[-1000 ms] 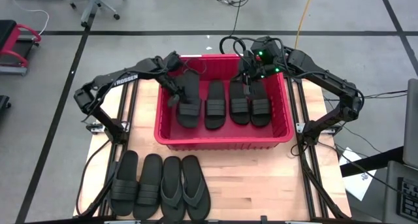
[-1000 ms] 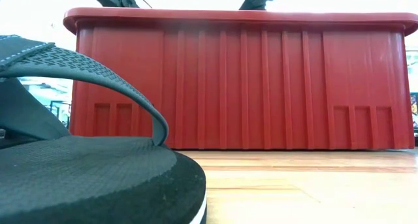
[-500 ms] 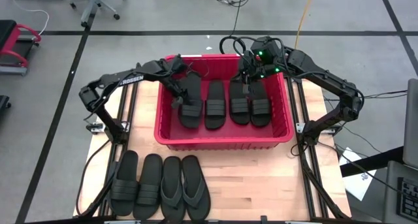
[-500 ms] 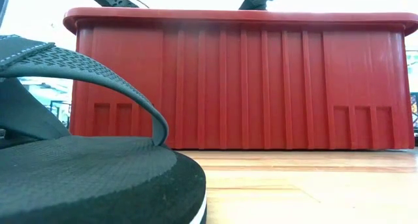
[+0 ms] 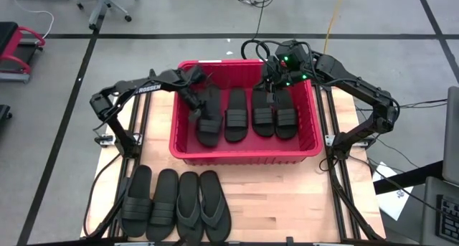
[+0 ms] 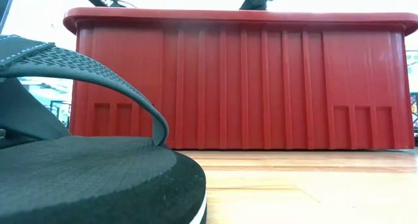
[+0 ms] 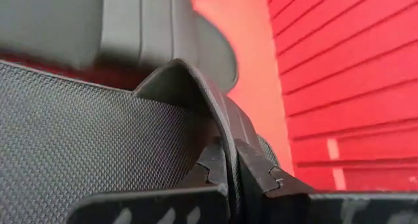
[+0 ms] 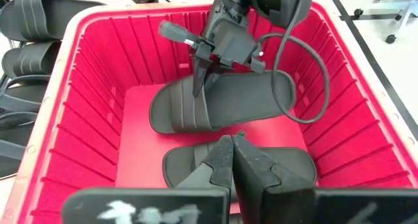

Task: Pick and place slides into bin
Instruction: Put the black slipper into the red bin

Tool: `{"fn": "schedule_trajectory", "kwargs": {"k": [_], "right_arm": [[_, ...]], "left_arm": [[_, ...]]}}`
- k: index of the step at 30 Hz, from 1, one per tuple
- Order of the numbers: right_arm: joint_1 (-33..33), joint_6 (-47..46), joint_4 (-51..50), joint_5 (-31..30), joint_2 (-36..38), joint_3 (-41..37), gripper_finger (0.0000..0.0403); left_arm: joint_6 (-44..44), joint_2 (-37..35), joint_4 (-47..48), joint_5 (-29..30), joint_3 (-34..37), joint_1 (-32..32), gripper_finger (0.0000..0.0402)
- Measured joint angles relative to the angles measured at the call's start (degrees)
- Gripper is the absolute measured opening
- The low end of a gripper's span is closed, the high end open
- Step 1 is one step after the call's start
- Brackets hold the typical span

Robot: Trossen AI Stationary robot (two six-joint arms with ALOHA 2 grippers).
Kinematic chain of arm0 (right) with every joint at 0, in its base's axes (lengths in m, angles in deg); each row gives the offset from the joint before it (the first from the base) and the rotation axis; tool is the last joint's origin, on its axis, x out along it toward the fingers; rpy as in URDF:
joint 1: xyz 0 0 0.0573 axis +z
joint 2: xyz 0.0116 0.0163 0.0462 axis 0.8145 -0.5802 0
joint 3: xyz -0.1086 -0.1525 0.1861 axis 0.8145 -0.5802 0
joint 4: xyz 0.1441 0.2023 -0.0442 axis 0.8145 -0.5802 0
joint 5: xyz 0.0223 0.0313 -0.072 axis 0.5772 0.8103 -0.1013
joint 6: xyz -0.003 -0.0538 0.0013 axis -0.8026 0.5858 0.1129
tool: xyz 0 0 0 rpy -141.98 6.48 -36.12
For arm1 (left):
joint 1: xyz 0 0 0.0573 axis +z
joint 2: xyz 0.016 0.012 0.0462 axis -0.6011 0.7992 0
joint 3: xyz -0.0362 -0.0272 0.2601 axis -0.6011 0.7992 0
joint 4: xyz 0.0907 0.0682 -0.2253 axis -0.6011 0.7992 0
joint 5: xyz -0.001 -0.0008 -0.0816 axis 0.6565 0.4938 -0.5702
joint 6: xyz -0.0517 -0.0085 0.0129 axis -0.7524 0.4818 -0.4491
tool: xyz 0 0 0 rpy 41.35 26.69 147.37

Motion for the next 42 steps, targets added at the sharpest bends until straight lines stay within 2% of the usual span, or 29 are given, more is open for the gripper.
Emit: {"fn": "schedule_trajectory", "kwargs": {"k": [6, 11, 22, 26, 34, 42], "right_arm": [[0.0, 0.1, -0.1, 0.0, 0.0, 0.0, 0.0001], [0.0, 0.7, -0.1, -0.1, 0.0, 0.0, 0.0001], [0.0, 0.1, -0.1, -0.1, 0.0, 0.0, 0.0001], [0.0, 0.0, -0.1, -0.1, 0.0, 0.0, 0.0001], [0.0, 0.0, -0.1, -0.1, 0.0, 0.0, 0.0001], [0.0, 0.0, -0.1, 0.0, 0.0, 0.0, 0.0000]], "left_arm": [[-4.3, -0.2, -6.7, 0.1, 5.3, 0.8, 0.0000], [-7.3, 0.1, -12.4, -0.9, 6.0, 0.5, 0.0000], [-5.6, 0.0, -12.8, 1.3, 6.0, 0.7, 0.0001], [-5.8, 0.0, -12.7, 4.7, 6.0, 0.2, 0.0011], [-7.8, 0.0, -12.4, 8.2, 5.9, -0.1, 0.0055], [-6.6, -0.1, -10.9, 10.9, 5.9, -0.1, 0.0134]]}}
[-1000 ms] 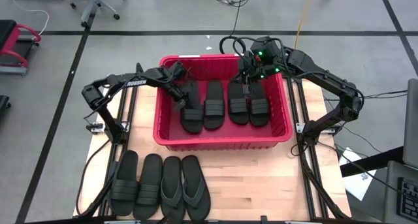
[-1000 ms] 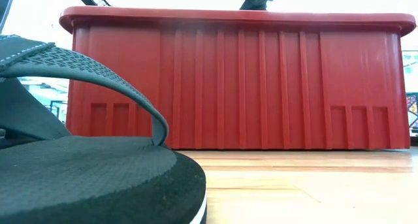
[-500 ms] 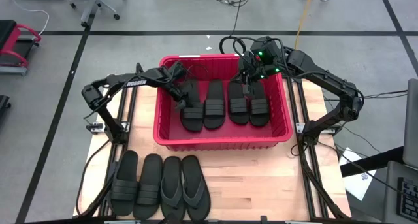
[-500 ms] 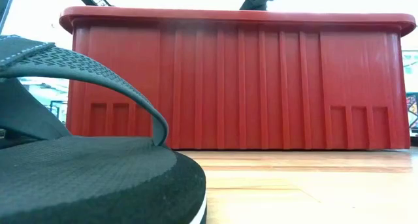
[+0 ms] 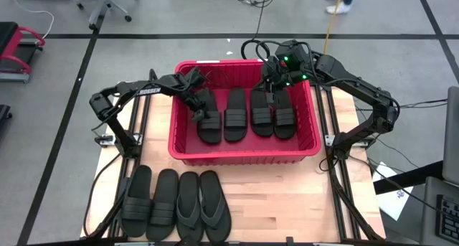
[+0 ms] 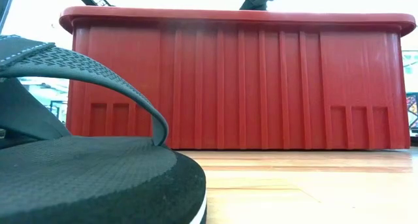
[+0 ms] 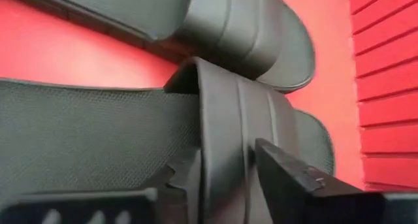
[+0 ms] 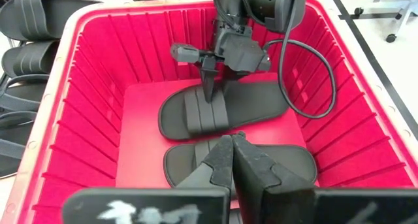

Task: Pick and place slides into bin
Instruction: Put the black slipper into the red bin, then stack the black slipper on top of the black slipper

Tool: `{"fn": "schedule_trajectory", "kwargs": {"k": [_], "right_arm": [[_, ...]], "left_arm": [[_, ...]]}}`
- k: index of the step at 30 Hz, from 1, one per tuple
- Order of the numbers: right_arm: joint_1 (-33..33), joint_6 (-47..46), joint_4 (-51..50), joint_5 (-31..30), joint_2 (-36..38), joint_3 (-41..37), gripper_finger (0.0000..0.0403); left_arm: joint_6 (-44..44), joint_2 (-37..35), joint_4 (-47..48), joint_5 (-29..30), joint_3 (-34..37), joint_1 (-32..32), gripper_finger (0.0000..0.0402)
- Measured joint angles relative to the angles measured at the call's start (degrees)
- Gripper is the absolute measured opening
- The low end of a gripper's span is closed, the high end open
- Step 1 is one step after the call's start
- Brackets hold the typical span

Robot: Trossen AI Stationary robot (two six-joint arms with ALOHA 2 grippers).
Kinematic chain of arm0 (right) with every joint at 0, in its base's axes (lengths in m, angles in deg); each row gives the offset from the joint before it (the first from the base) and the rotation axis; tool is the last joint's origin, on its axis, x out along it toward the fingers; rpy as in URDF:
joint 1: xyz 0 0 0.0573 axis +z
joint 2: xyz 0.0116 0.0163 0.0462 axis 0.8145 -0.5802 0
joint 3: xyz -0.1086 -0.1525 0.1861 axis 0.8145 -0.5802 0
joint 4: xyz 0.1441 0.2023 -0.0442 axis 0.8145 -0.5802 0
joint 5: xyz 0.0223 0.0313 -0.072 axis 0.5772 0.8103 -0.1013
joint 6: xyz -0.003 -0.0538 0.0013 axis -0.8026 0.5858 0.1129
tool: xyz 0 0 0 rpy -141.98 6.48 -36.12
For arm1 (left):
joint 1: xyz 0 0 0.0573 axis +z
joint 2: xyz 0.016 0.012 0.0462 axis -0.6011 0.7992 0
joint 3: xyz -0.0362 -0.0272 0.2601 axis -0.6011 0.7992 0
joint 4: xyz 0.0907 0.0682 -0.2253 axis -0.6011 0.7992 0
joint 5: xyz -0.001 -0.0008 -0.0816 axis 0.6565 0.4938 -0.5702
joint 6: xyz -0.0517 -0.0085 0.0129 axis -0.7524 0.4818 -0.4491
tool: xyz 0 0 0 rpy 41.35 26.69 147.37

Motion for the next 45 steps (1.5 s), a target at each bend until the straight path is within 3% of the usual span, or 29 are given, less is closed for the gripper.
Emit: {"fn": "schedule_trajectory", "kwargs": {"k": [8, 16, 22, 26, 29, 32, 36, 45], "right_arm": [[0.0, 0.0, 0.0, 0.0, 0.0, 0.0, 0.0000], [0.0, 0.3, 0.3, -0.1, 0.0, -0.3, 0.0000], [0.0, 0.0, 2.5, -0.2, -0.1, -2.5, 0.0000], [0.1, 0.0, 3.4, -0.2, -0.1, -3.5, 0.0000], [0.2, -1.0, 5.3, 0.0, -0.1, -4.5, 0.0000], [0.2, -1.7, 5.9, 0.0, -0.1, -5.1, 0.0000], [0.1, -1.6, 6.3, 0.0, 0.0, -6.3, 0.0000], [0.1, -1.5, 7.9, 0.0, 0.0, -8.4, 0.0000]], "left_arm": [[-0.5, -1.2, 0.1, 0.8, 0.0, -0.1, 0.0198], [-0.3, -7.4, 0.0, 0.5, 0.0, -0.4, 0.0203], [-1.8, -14.3, -1.6, 2.6, 0.0, -0.9, 0.0158], [-5.1, -15.0, -1.0, 9.3, 0.0, -2.4, 0.0068], [-6.1, -14.2, -0.9, 9.6, 0.0, -3.2, 0.0013], [-6.7, -12.6, -0.5, 9.6, 0.0, -4.2, 0.0011], [-6.9, -11.3, 1.8, 3.4, 0.0, -5.5, 0.0003], [-5.2, -11.3, 3.9, 6.6, 0.0, -9.0, 0.0001]]}}
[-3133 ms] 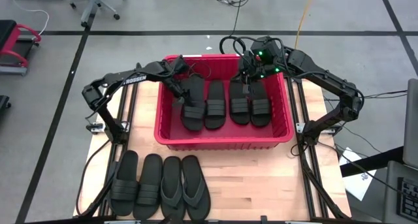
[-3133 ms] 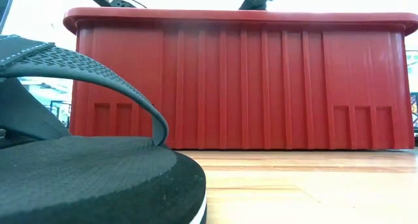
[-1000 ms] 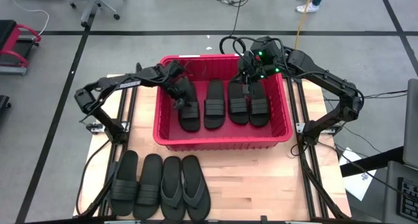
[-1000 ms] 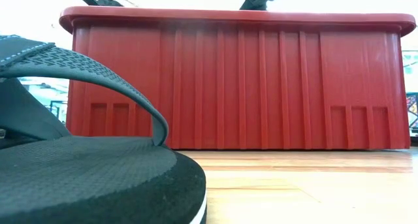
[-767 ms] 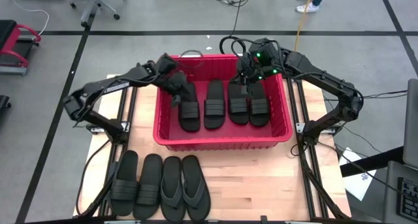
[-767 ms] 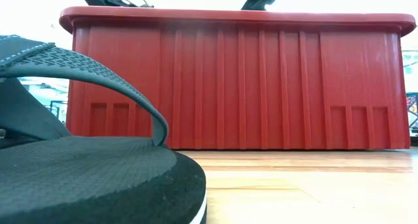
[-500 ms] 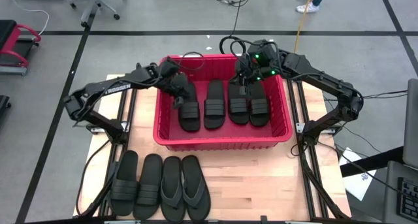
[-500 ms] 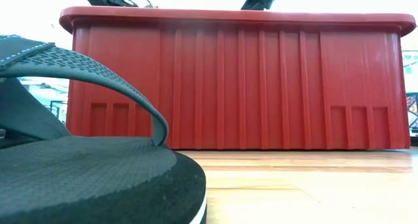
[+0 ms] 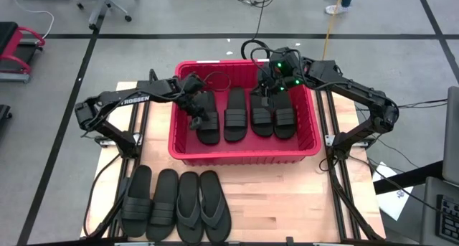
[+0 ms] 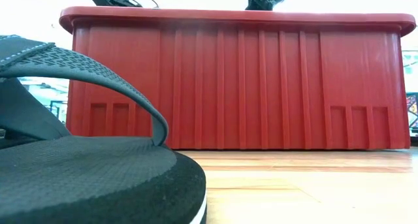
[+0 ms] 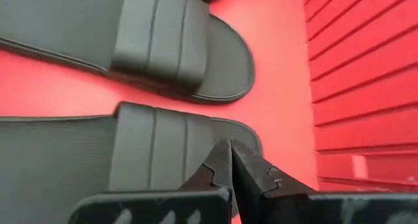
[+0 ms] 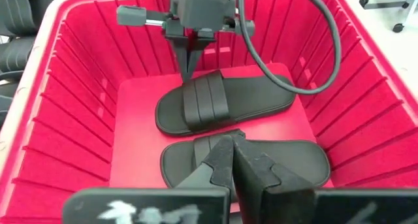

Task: Pick and place slides into bin
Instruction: Stack the black slipper on top of the black slipper

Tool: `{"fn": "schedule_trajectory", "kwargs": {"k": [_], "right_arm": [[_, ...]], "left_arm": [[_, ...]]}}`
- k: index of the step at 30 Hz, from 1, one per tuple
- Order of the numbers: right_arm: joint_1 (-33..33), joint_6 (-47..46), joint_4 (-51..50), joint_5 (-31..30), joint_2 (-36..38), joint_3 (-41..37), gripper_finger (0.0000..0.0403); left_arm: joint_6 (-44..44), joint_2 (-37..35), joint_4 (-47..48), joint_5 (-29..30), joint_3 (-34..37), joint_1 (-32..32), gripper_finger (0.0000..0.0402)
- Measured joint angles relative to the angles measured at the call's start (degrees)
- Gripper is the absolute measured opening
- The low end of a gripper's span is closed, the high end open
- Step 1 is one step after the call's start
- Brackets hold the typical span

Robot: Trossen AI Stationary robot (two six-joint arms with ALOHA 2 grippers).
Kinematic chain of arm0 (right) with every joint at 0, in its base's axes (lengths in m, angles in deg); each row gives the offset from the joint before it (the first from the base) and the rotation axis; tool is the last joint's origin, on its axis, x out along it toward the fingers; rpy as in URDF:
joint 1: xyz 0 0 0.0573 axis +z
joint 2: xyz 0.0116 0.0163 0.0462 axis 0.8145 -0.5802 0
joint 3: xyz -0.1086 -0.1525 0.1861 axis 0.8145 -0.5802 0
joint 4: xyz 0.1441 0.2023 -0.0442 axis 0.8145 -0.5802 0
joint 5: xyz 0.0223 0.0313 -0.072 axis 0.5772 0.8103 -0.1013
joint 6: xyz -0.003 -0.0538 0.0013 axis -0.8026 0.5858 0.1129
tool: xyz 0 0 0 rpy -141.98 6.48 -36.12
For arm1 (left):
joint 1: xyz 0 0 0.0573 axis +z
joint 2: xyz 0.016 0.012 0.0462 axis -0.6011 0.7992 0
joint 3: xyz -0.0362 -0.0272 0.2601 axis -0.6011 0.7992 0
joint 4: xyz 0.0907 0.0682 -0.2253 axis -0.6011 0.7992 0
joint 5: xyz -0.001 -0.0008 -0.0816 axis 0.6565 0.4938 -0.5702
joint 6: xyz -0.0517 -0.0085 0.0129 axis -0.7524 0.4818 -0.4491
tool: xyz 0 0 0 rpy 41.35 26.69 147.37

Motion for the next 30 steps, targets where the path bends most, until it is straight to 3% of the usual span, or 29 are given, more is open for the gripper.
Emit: {"fn": "schedule_trajectory", "kwargs": {"k": [4, 11, 17, 22, 26, 30], "right_arm": [[0.0, 0.0, 0.9, 0.0, 0.0, -1.2, 0.0000], [0.0, 0.0, 0.8, 0.4, 0.0, -2.5, 0.0000], [0.0, 2.2, 0.5, 7.9, 0.0, -2.5, 0.0000], [0.0, 5.6, -0.4, 9.2, 0.0, -2.5, 0.0000], [0.0, 9.0, -1.3, 9.2, 0.6, -2.5, 0.0000], [0.0, 10.8, -1.9, 13.9, 1.9, -2.5, 0.0000]], "left_arm": [[-1.8, -0.2, 0.0, 5.8, 0.0, -0.6, 0.0001], [-2.1, -1.1, 0.8, 4.8, 0.0, -1.6, 0.0001], [2.6, -9.8, -1.0, 6.1, 0.0, -5.7, 0.0000], [-5.2, -20.9, -7.0, 8.4, 0.0, -8.7, 0.0000], [-11.3, -29.6, -9.7, 17.5, 0.0, -13.1, 0.0000], [-17.0, -36.2, -9.9, 34.4, 0.0, -19.5, 0.0000]]}}
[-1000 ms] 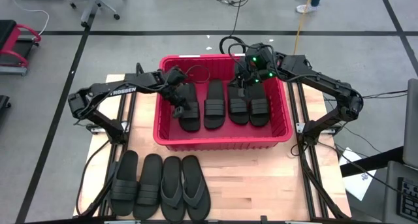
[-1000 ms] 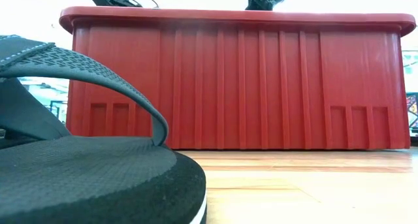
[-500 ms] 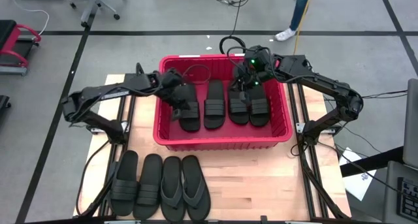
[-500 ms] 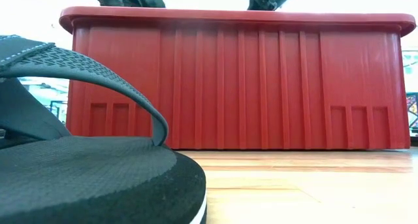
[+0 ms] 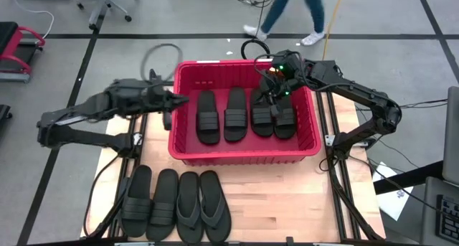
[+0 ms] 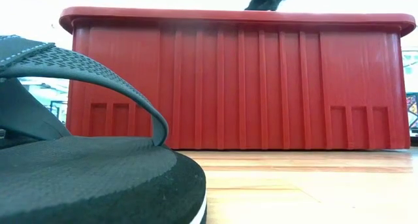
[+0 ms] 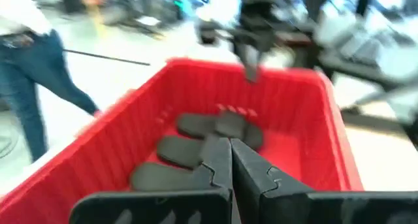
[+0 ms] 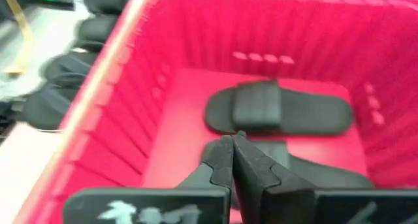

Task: Pick and place slides into bin
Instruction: Stack the black slipper on top of the black slipper

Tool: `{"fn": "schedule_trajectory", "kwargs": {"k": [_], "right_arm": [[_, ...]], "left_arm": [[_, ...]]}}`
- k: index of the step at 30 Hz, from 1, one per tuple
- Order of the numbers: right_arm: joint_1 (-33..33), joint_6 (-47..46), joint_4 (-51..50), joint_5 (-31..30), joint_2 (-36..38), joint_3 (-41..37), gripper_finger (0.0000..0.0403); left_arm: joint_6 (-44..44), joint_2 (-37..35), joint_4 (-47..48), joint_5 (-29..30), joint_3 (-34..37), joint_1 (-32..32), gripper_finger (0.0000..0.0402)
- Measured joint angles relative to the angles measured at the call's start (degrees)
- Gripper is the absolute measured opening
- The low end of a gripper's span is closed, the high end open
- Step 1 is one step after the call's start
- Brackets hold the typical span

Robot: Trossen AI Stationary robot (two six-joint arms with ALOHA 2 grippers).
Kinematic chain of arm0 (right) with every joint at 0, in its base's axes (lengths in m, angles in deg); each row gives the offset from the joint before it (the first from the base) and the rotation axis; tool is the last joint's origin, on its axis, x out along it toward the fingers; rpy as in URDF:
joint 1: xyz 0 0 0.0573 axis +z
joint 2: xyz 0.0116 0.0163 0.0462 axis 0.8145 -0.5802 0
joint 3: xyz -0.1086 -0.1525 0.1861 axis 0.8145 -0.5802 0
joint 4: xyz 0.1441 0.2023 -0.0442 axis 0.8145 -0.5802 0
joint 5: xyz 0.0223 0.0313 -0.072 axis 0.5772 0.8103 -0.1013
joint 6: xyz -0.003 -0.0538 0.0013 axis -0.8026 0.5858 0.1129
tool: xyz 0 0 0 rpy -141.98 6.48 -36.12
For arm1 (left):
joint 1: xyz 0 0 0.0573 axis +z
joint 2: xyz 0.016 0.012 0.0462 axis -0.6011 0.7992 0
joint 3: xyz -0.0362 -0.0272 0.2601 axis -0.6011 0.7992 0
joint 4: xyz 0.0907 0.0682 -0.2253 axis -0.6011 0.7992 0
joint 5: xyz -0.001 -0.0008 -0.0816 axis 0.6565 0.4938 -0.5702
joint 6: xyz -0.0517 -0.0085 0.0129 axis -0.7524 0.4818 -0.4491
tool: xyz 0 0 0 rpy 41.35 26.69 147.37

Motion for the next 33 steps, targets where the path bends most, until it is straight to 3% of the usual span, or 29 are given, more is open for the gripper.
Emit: {"fn": "schedule_trajectory", "kwargs": {"k": [7, 13, 17, 28, 30, 33], "right_arm": [[0.0, 3.1, -1.8, 4.3, 1.7, 0.0, 0.0000], [0.2, 2.0, -2.9, 7.5, 1.7, 0.0, 0.0000], [4.0, -0.4, -1.8, 11.1, 1.8, 0.0, 0.0000], [21.9, -22.0, 19.7, -21.3, 1.2, 0.0, 0.0000], [23.2, -26.2, 22.4, -24.5, 1.2, 0.0, 0.0000], [23.7, -30.7, 22.8, -24.6, 1.2, 0.0, 0.0000]], "left_arm": [[-7.9, -3.6, 0.0, 16.6, 0.0, -12.2, 0.0000], [-5.4, -1.8, 0.2, 20.5, 0.0, -17.0, 0.0000], [-6.3, -1.3, 0.2, 14.5, 0.0, -17.6, 0.0000], [-14.1, -1.8, 9.8, -6.7, 0.0, -25.6, 0.0000], [-15.1, -1.5, 13.2, -9.5, 0.0, -27.6, 0.0000], [-15.6, -0.7, 17.9, -10.4, 0.0, -31.8, 0.0000]]}}
